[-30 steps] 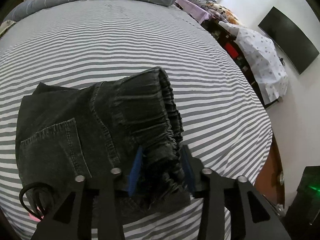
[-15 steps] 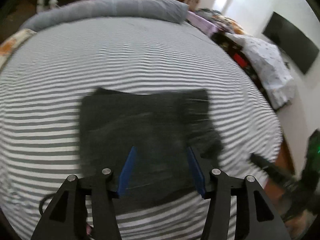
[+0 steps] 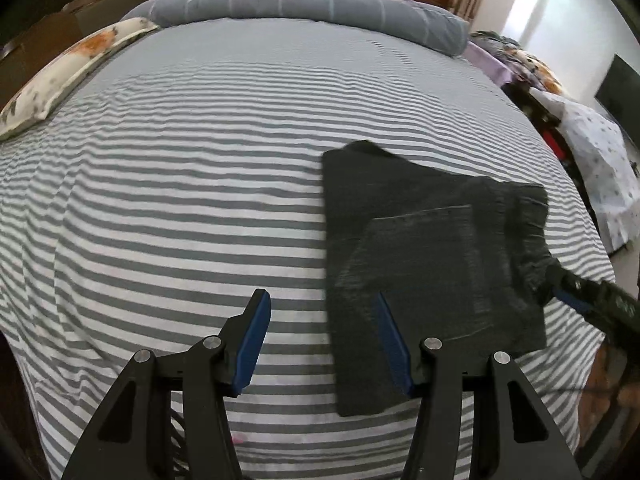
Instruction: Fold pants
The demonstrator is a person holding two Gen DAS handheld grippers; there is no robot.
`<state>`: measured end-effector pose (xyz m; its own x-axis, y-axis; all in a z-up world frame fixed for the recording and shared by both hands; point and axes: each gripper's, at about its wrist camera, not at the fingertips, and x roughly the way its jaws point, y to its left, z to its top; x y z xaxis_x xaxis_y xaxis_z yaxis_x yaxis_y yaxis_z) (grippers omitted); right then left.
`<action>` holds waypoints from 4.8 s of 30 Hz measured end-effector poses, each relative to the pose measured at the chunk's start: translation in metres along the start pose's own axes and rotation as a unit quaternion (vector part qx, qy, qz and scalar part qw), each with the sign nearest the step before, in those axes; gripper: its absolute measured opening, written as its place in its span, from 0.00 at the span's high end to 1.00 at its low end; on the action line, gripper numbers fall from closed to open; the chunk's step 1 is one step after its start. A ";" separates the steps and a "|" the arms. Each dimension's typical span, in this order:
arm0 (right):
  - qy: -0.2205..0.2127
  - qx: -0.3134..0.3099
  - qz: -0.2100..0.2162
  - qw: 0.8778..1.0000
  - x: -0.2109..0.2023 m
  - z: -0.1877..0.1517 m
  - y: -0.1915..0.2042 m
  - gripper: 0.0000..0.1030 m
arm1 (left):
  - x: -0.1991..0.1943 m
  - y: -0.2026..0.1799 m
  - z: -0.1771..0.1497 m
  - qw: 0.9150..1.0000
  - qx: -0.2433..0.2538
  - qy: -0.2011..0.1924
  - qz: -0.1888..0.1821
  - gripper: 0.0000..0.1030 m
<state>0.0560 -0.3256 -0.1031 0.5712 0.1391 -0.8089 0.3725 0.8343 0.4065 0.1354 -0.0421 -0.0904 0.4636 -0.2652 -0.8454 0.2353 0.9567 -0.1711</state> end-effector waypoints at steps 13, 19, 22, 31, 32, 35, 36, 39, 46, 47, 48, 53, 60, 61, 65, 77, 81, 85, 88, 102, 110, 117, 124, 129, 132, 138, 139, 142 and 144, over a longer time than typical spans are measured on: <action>-0.038 0.012 -0.028 0.999 -0.026 0.011 -0.005 0.90 | 0.004 0.022 0.008 1.000 -0.025 -0.003 -0.009 0.47; -0.015 -0.015 -0.082 0.996 -0.008 -0.008 -0.011 0.91 | 0.009 -0.002 0.009 1.000 0.018 -0.006 -0.023 0.47; -0.002 -0.023 -0.098 0.995 0.009 -0.012 -0.013 0.90 | 0.015 -0.016 0.006 0.999 0.047 -0.004 -0.020 0.47; 0.013 -0.022 -0.072 0.997 0.011 -0.005 -0.026 0.87 | 0.056 -0.034 -0.011 0.994 0.095 0.044 0.005 0.46; 0.013 -0.022 -0.071 0.997 0.012 -0.004 -0.026 0.87 | 0.056 -0.036 -0.012 0.994 0.105 0.036 0.009 0.45; 0.012 -0.023 -0.069 0.997 0.011 -0.006 -0.027 0.85 | 0.054 -0.040 -0.010 0.992 0.121 0.034 0.017 0.44; 0.009 -0.025 -0.072 0.997 0.012 -0.005 -0.028 0.84 | 0.051 -0.039 -0.008 0.992 0.121 0.034 0.017 0.44; 0.012 -0.026 -0.068 0.997 0.008 -0.005 -0.026 0.76 | 0.042 -0.038 -0.006 0.993 0.118 0.023 0.019 0.44; 0.025 -0.032 -0.014 0.999 -0.002 0.001 -0.036 0.57 | 0.021 -0.038 0.002 0.991 0.130 0.003 -0.008 0.40; 0.028 -0.029 0.003 0.999 -0.003 0.004 -0.040 0.51 | 0.021 -0.031 0.007 0.993 0.115 0.005 -0.028 0.39; 0.029 -0.026 0.016 0.999 -0.004 0.008 -0.045 0.46 | 0.020 -0.027 0.010 0.994 0.105 0.007 -0.037 0.39; 0.051 -0.050 0.058 0.996 0.004 0.024 -0.055 0.42 | 0.042 0.006 0.030 0.994 0.020 0.046 -0.100 0.39; 0.089 -0.062 0.094 0.990 0.034 0.033 -0.069 0.41 | 0.061 0.011 0.039 0.988 0.016 0.058 -0.141 0.39; 0.091 -0.066 0.103 0.988 0.037 0.033 -0.071 0.41 | 0.065 0.008 0.040 0.987 0.022 0.062 -0.148 0.39; 0.081 -0.079 0.135 0.984 0.047 0.036 -0.073 0.39 | 0.083 -0.005 0.044 0.985 0.041 0.078 -0.147 0.39; 0.080 -0.042 0.200 0.976 0.064 0.050 -0.067 0.65 | 0.087 -0.033 0.039 0.991 0.052 0.045 -0.119 0.33; 0.063 -0.035 0.188 0.980 0.044 0.043 -0.053 0.76 | 0.075 -0.028 0.041 0.992 0.047 0.038 -0.114 0.73; 0.047 -0.031 0.172 0.984 0.021 0.041 -0.030 0.78 | 0.062 -0.020 0.042 0.991 0.035 0.031 -0.122 0.87; 0.043 -0.032 0.160 0.986 0.005 0.043 -0.015 0.79 | 0.050 -0.019 0.041 0.991 0.031 0.017 -0.130 0.88; 0.049 -0.066 0.195 0.977 0.023 0.091 0.089 0.79 | 0.004 0.044 0.111 0.993 0.004 -0.039 -0.107 0.88; 0.082 -0.046 0.199 0.976 0.120 0.131 0.140 0.79 | 0.046 0.102 0.165 0.998 -0.018 -0.019 -0.060 0.88; 0.084 -0.063 0.153 0.983 0.168 0.144 0.153 0.73 | 0.088 0.133 0.170 0.998 -0.044 0.014 -0.032 0.85; 0.073 -0.073 0.103 0.989 0.157 0.116 0.131 0.42 | 0.077 0.133 0.138 1.000 -0.013 0.003 0.012 0.53; 0.053 -0.082 0.081 0.992 0.140 0.087 0.110 0.38 | 0.063 0.137 0.097 0.999 -0.011 0.008 0.035 0.52; 0.050 -0.080 0.055 0.994 0.143 0.082 0.106 0.36 | 0.056 0.132 0.076 0.998 -0.002 0.003 0.061 0.49; 0.038 -0.105 -0.008 0.994 0.133 0.084 0.128 0.31 | 0.028 0.114 0.065 0.995 0.014 -0.012 0.093 0.48; 0.032 -0.110 -0.015 0.993 0.126 0.083 0.133 0.31 | 0.020 0.112 0.063 0.995 0.012 -0.016 0.095 0.48; 0.023 -0.123 -0.028 0.992 0.097 0.077 0.144 0.31 | -0.010 0.108 0.058 0.994 -0.001 -0.036 0.102 0.47; 0.009 -0.129 -0.038 0.991 0.072 0.068 0.151 0.30 | -0.027 0.105 0.056 0.993 -0.003 -0.046 0.108 0.45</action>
<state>0.2035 -0.2259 -0.0709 0.5341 0.0779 -0.8418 0.2139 0.9509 0.2238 0.1954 0.0583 -0.0574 0.5784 -0.0637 -0.8132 0.1171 0.9931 0.0055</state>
